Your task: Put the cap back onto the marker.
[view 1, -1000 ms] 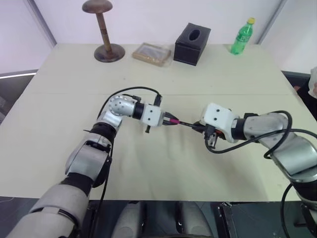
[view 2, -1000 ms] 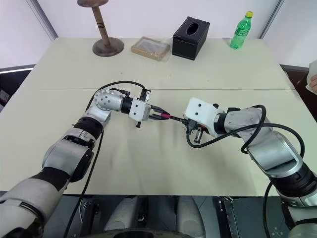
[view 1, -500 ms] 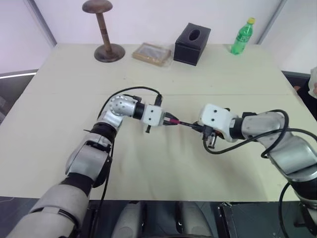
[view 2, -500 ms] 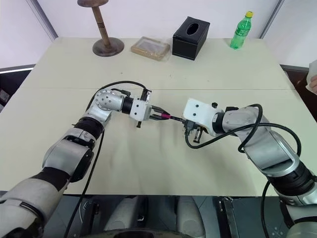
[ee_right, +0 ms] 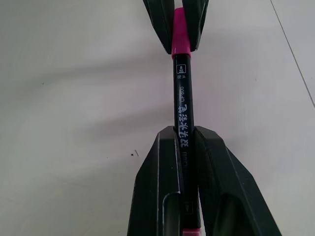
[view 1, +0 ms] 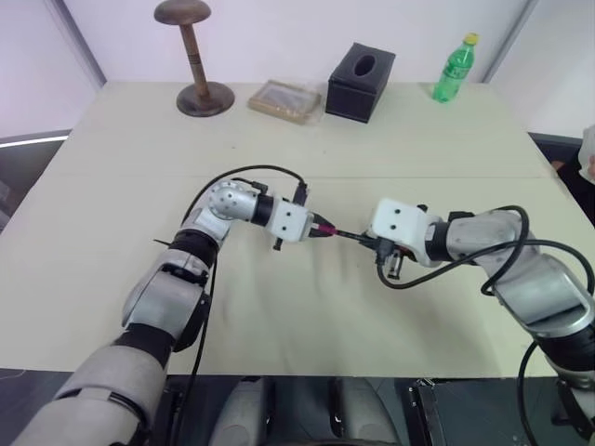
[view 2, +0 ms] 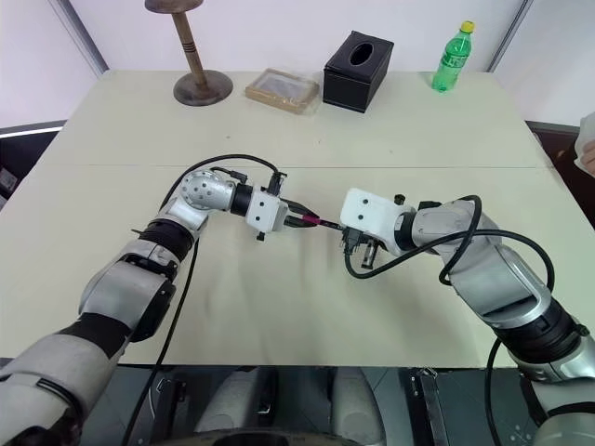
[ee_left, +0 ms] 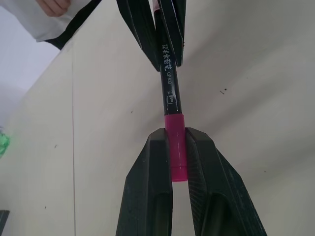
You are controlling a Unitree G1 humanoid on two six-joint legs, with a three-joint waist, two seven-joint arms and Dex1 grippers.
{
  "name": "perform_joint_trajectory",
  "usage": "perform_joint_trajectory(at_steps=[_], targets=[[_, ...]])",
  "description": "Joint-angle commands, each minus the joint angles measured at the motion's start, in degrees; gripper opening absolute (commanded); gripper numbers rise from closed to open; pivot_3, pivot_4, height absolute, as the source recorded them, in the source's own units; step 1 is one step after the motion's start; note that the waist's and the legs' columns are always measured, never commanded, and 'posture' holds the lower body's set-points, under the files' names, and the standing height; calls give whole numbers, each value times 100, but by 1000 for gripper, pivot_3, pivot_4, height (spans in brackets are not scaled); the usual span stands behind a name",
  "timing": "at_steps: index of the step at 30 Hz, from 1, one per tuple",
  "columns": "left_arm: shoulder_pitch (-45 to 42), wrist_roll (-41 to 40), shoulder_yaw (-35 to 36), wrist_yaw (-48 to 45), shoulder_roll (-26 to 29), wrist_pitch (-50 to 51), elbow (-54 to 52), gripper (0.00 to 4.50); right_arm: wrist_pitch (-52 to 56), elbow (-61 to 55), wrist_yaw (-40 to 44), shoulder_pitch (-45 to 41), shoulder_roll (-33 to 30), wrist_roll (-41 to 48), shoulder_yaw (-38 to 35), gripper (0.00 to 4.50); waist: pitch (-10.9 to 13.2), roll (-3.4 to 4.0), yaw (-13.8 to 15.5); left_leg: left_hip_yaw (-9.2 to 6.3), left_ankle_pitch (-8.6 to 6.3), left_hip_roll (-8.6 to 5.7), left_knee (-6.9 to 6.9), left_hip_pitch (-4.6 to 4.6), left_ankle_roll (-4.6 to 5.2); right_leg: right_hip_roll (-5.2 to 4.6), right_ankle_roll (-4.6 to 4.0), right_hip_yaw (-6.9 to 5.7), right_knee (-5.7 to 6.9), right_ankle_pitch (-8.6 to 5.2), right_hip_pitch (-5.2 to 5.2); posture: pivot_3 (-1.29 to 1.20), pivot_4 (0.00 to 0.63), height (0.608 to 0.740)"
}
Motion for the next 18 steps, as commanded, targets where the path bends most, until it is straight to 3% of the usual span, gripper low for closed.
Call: perform_joint_trajectory(at_steps=[1,18], targets=[[-303,-347,-76,37,-556,-257,-664,0,-211,-258,-10,-310,298,107,60,45,0,0,0,0,0,0,0,0,0,0,0,0,0,0,0,0,150,740],[-326,-589,83,-141,-719,-200,-681,0,-24,-364,22,-483,518,85,104,45,0,0,0,0,0,0,0,-1,0,0,0,0,0,0,-1,0,150,740]])
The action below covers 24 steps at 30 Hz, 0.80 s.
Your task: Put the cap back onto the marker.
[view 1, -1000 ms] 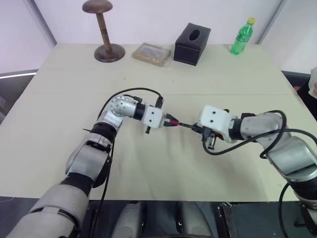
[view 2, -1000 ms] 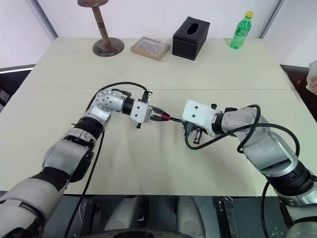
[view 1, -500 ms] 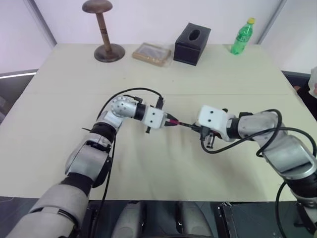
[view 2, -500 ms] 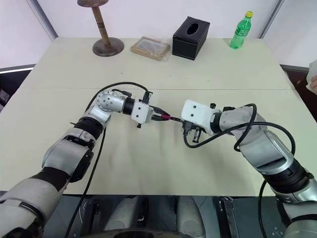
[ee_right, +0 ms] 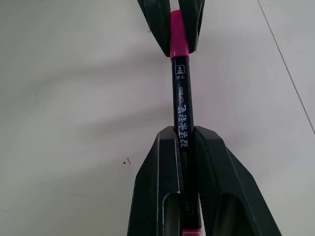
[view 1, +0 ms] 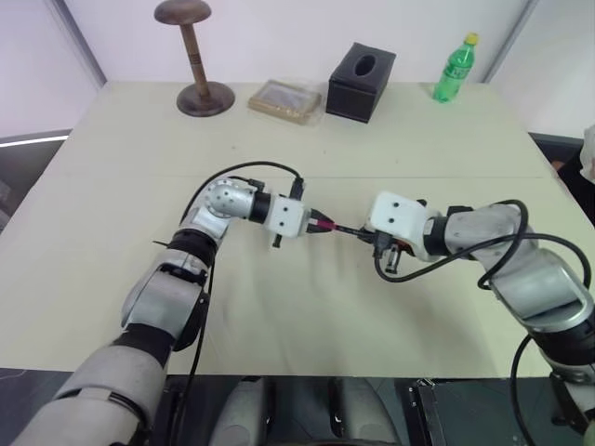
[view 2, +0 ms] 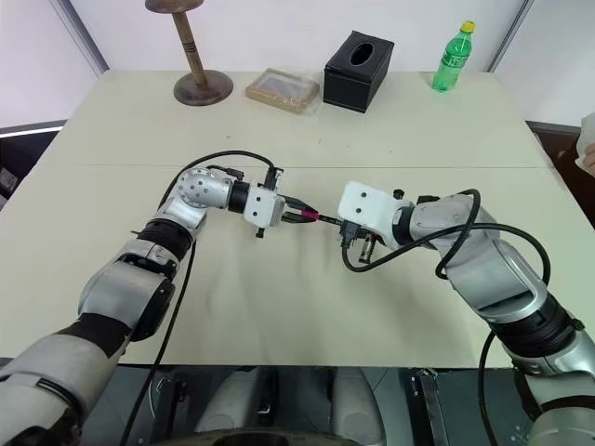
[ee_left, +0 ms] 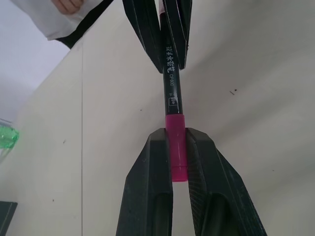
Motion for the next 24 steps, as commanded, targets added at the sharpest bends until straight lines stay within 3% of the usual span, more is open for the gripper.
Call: perform_joint_trajectory(at_steps=[1,7,11,16,24], targets=[[-333,-474,-79,-33,-699,-270,-661,0,-262,-370,-29,-293,339,163,92,45,0,0,-1,0,0,0,0,0,0,0,0,0,0,0,0,0,150,740],[-325,-457,-30,-59,-622,-179,-630,0,-354,-319,4,-185,218,122,-24,45,0,0,-1,0,0,0,0,0,0,0,0,0,0,0,0,0,150,740],[-287,-494,-13,-97,-591,-151,-667,1825,-423,-274,18,-99,156,86,-91,0,1,-2,87,-6,0,-3,2,-5,0,-3,0,-4,-2,0,1,0,150,740],[-133,-615,-22,-194,-440,-116,-839,4464,-496,-211,21,80,-8,89,-283,0,-1,2,28,-1,0,2,2,-5,0,3,2,0,-1,1,-6,0,150,740],[266,-938,60,-305,32,393,-1368,4464,-700,-72,-34,1024,-672,213,-1409,0,-1,2,3,-1,0,1,1,-5,0,1,2,1,-1,1,-5,0,150,740]])
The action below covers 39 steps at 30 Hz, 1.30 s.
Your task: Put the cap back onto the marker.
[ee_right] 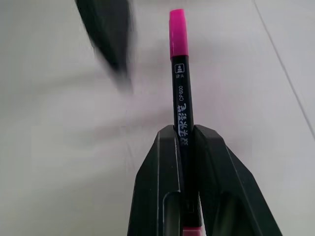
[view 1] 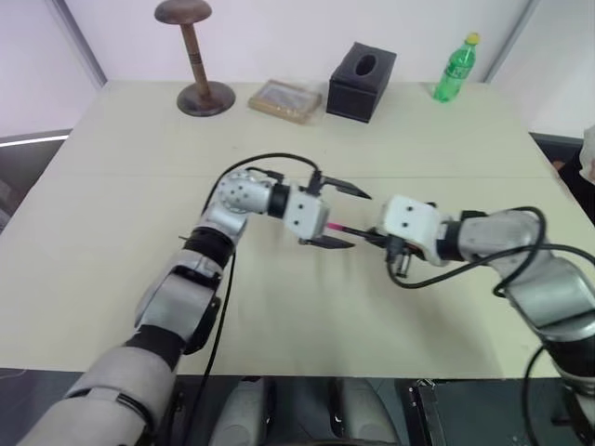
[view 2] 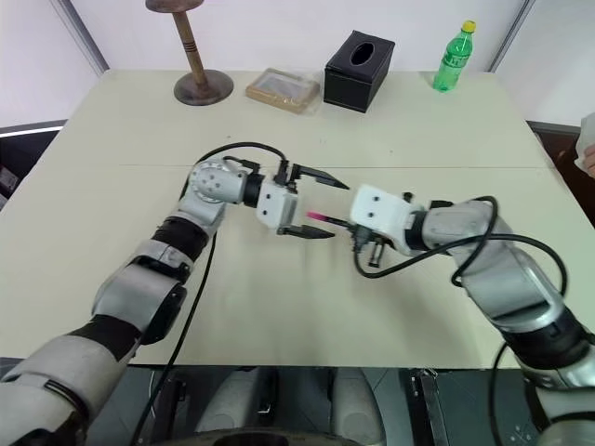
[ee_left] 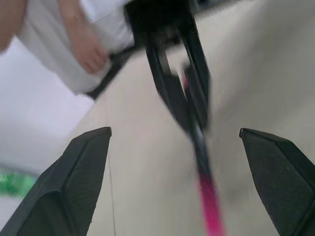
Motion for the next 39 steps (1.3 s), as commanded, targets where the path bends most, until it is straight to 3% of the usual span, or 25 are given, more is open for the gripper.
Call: perform_joint_trajectory(at_steps=[1,5,12,22,29,39], targets=[[58,-287,85,-29,75,286,-469,4464,-149,-42,-52,156,-176,110,-618,0,0,0,-1,0,0,0,0,0,0,0,0,0,0,0,0,0,150,740],[176,-470,239,49,301,843,-812,4464,-108,35,-110,449,-280,239,-1216,0,0,0,0,0,0,0,0,0,0,0,0,0,0,0,1,0,150,740],[387,-689,572,604,519,2395,-1557,4464,783,-393,-816,729,265,586,-2004,0,0,0,-4,-1,0,3,0,1,0,1,0,1,2,0,2,0,150,740],[1457,-784,568,1364,617,4778,-3549,4464,2594,-1523,-2388,1326,1728,486,-2913,0,-2,2,14,-5,0,2,0,1,-1,1,0,3,2,0,3,0,150,740],[1923,-777,446,1525,763,5778,-4530,4464,2447,-1467,-2905,2185,2109,309,-3444,0,-2,4,7,-4,0,-1,-1,6,-1,0,0,3,6,0,7,0,150,740],[2124,-831,396,1569,868,6576,-5049,4464,2240,-1075,-3185,2373,2592,499,-4004,0,-5,9,-7,-1,1,1,-1,16,-1,1,-1,6,12,0,14,0,150,740]])
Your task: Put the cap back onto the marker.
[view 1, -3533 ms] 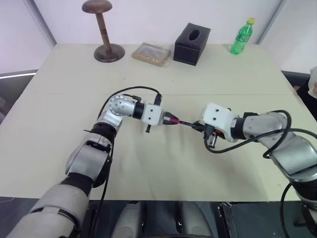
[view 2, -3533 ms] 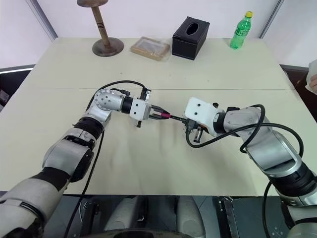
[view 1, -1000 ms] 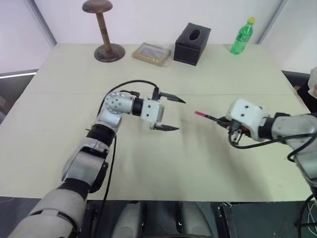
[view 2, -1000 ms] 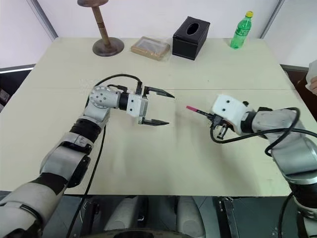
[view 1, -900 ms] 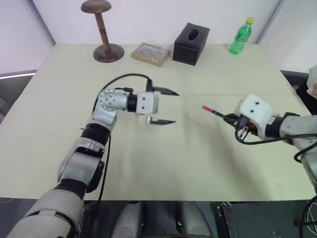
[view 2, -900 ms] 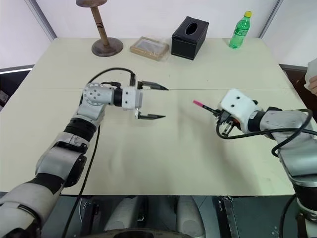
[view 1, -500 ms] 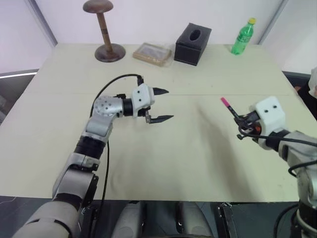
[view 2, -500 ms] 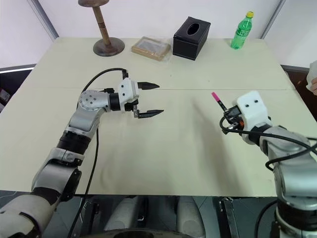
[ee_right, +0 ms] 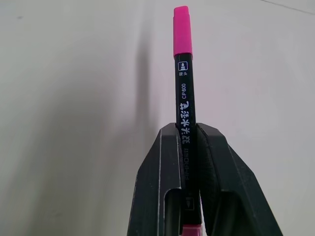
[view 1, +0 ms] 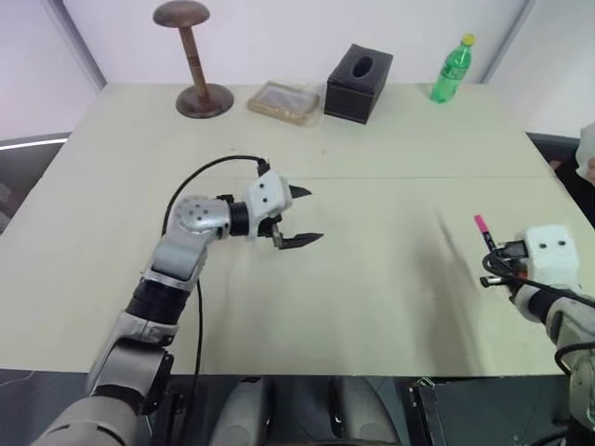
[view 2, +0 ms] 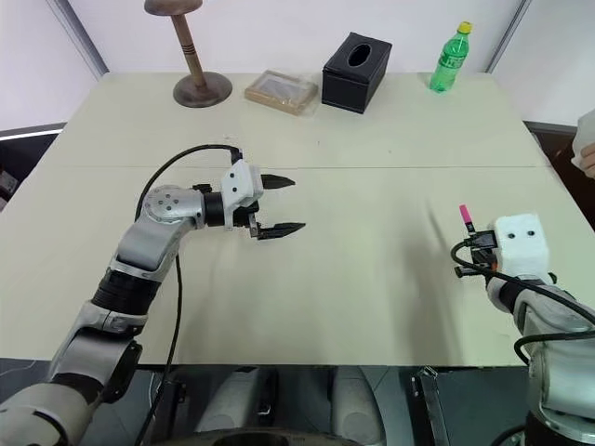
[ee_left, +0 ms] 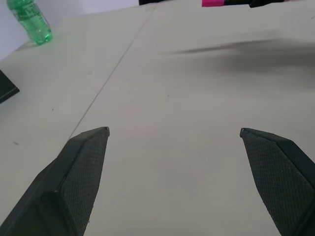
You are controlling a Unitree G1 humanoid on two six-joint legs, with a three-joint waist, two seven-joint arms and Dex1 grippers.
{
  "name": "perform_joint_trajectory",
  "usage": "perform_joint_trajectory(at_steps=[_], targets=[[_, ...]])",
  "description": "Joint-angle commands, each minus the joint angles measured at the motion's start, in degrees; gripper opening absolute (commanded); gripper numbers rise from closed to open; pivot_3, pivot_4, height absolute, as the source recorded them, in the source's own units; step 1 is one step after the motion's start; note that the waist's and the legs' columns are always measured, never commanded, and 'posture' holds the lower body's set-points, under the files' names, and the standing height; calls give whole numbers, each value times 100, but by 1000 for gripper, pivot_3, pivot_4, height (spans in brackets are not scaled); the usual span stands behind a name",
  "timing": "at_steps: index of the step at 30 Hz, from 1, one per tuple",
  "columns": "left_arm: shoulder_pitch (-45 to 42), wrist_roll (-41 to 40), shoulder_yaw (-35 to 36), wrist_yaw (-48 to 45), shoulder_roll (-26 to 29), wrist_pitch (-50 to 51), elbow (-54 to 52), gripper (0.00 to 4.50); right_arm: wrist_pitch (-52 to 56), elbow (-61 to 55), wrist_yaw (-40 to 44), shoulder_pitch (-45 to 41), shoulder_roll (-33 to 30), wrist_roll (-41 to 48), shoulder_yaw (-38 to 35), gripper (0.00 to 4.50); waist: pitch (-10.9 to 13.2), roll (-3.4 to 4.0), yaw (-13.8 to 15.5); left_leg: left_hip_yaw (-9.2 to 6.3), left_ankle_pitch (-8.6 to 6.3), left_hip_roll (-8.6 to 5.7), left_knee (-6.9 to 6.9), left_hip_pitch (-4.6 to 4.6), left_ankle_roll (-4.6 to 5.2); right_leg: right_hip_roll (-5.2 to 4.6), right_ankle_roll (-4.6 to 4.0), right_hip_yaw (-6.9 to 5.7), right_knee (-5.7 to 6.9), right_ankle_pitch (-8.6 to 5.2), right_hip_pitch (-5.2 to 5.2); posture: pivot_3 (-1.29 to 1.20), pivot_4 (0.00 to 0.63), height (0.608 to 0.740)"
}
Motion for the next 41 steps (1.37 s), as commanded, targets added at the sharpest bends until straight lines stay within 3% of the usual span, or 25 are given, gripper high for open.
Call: perform_joint_trajectory(at_steps=[1,9,19,24,27,28,33,34,41], targets=[[18,-124,19,60,45,172,-301,4464,-118,99,-101,-87,177,115,-330,0,0,0,-1,1,0,0,0,0,0,-1,0,1,0,0,0,0,150,740],[51,-238,6,53,119,445,-480,4464,-95,432,-218,-313,596,452,-594,0,-1,3,-4,0,0,0,-1,3,0,0,0,2,2,0,0,0,150,740],[23,-277,-87,-110,294,412,-479,4464,-343,705,-328,-72,660,550,-220,0,-2,4,-5,1,0,0,-2,4,0,0,0,2,2,0,0,0,150,740],[-26,-414,-263,-673,531,504,-466,4464,-361,720,-359,35,672,623,-78,0,-2,5,-8,1,0,0,-3,4,0,0,-1,3,2,-1,0,0,150,740],[-51,-463,-363,-1004,673,476,-448,4500,-332,654,-383,75,679,683,-43,1337,-2,5,-8,1,0,0,-3,4,0,0,-1,3,1,-1,1,0,150,740],[-74,-461,-395,-1102,716,449,-414,4500,-293,619,-386,94,672,699,-25,1573,-2,5,-7,1,0,0,-3,4,0,0,-1,3,1,-1,1,0,150,740],[-198,-416,-420,-1346,739,280,-202,4500,-51,253,-385,188,521,827,-154,4208,-2,5,0,1,0,0,-3,4,0,0,-1,3,1,-1,1,0,150,740],[-220,-415,-424,-1392,736,251,-161,4500,66,84,-373,208,475,874,-256,4423,-2,5,-1,1,0,0,-2,3,0,0,-1,3,1,-1,1,0,150,740],[-348,-375,-455,-1565,641,-16,124,4500,1472,-1628,-162,172,310,1273,-1134,4423,-2,9,1,-2,0,2,-3,3,0,1,-1,2,0,-1,2,0,150,740]])
